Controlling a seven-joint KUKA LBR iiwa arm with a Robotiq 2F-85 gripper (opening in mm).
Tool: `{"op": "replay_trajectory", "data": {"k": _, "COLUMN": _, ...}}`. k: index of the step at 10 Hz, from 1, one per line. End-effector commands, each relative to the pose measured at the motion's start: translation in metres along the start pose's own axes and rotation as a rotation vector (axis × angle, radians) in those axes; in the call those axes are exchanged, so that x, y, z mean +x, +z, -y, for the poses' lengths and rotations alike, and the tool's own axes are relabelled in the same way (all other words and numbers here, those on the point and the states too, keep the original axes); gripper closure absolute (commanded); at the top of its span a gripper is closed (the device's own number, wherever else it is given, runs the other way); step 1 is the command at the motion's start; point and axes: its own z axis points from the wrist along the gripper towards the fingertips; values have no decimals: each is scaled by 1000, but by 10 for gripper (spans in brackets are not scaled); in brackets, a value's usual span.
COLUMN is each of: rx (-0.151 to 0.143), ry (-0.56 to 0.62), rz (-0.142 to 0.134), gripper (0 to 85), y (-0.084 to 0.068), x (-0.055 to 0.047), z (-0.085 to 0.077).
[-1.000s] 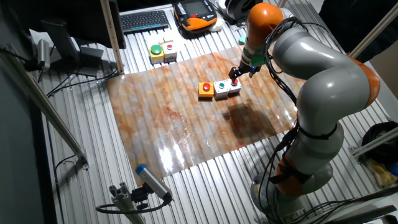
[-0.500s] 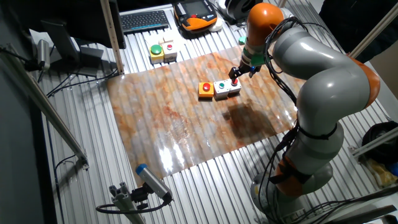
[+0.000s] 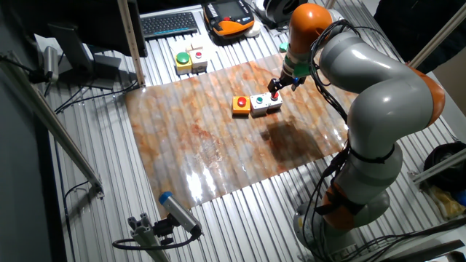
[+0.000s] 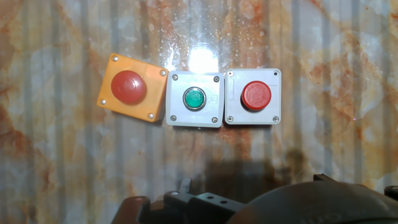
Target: Press three buttons from left to right in sequence
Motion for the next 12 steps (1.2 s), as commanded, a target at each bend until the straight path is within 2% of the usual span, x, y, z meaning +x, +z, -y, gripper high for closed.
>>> {"op": "replay_trajectory", "data": {"k": 1, "rx": -47, "ry": 52, "rz": -63, "gripper": 850, "y": 0, "x": -1, "z": 0}}
{"op": "replay_trajectory", "data": {"k": 7, "rx": -46, "ry": 50, "rz": -61, "gripper": 850, "y": 0, "x": -3, "z": -1}}
{"op": "replay_trajectory", "data": {"k": 9, "rx": -35, "ry": 50, "rz": -51, "gripper": 850, "y": -1, "x": -6, "z": -1}}
{"op": "replay_trajectory", "data": {"k": 12, "rx": -33, "ry": 53, "rz": -47, "gripper": 850, "y": 0, "x": -8, "z": -1}}
